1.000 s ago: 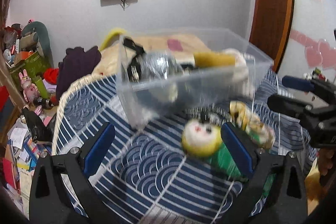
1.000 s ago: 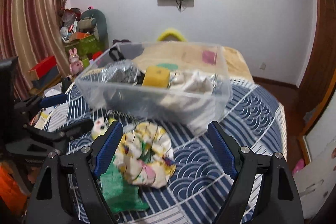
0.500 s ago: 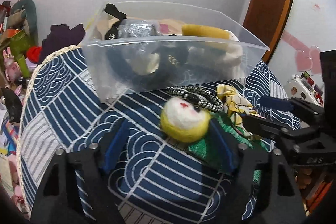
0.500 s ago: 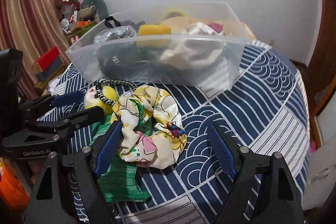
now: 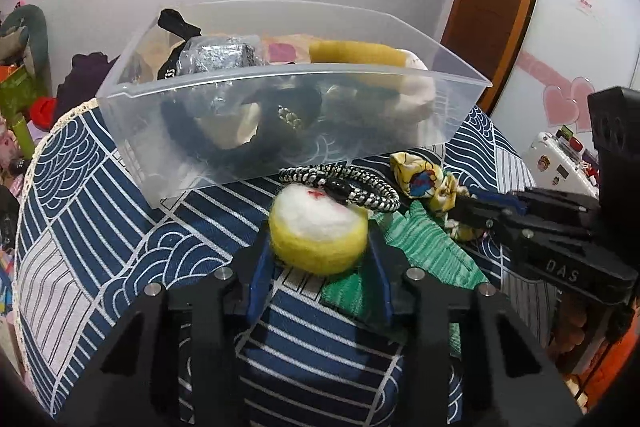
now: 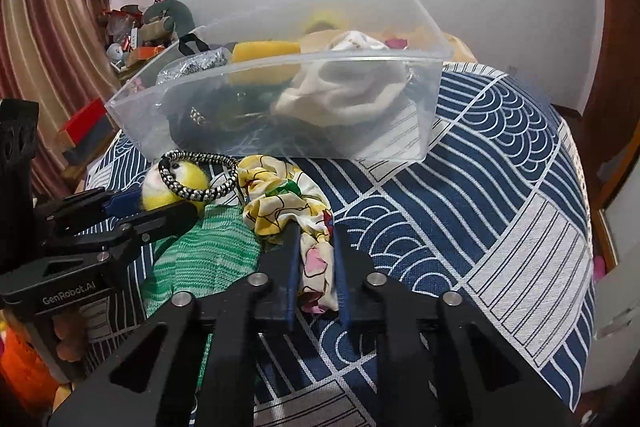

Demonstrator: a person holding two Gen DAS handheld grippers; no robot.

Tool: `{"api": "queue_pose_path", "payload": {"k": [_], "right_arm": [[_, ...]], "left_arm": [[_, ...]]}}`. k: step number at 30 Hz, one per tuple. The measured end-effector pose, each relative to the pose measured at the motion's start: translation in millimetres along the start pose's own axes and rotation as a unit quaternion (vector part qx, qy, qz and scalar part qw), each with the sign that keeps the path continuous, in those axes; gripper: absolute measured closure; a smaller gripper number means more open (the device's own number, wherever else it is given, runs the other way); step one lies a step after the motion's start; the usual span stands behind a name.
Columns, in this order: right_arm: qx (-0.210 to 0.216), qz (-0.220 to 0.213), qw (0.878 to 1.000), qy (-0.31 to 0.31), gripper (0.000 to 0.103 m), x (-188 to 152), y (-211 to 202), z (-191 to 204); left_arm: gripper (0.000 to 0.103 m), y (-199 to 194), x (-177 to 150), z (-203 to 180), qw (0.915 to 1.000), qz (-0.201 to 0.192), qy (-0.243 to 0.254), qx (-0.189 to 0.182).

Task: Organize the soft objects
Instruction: 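Grasp the yellow plush ball with the left tool while the right tool grasps the floral scrunchie, then drop the plush ball and floral scrunchie into the clear box with both tools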

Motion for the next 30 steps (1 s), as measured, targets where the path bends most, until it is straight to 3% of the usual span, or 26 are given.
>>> {"api": "queue_pose_path", "payload": {"k": [9, 14, 22, 30], "right_arm": [[-0.012, -0.051, 0.999, -0.003, 0.09, 11, -32, -6], [-0.004, -0.076, 0.997, -0.012, 0.09, 15, -52, -4], [-0.01, -0.13, 0.991, -0.024, 0.09, 46, -80, 4], [-0.028, -0.155, 0.987, -0.041, 0.09, 72, -77, 14]], "left_arm": [[0.06, -30, -15, 8, 0.9999, -0.006, 0.001, 0.013], [0.06, -54, -13, 12, 0.999, -0.03, 0.004, 0.032], [0.06, -84, 17, 23, 0.9954, -0.079, 0.004, 0.054], [0.06, -96, 63, 29, 0.9889, -0.126, 0.011, 0.078]]}}
Point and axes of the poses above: each gripper's, at about its wrist camera, not at the fingertips, and y roughly the way its jaws point, z to its left, x to its top, the point moved 7 cm from there along y, roughly the way its jaws point, and after that the axes turned 10 degrees about y, right-handed, at the moved point
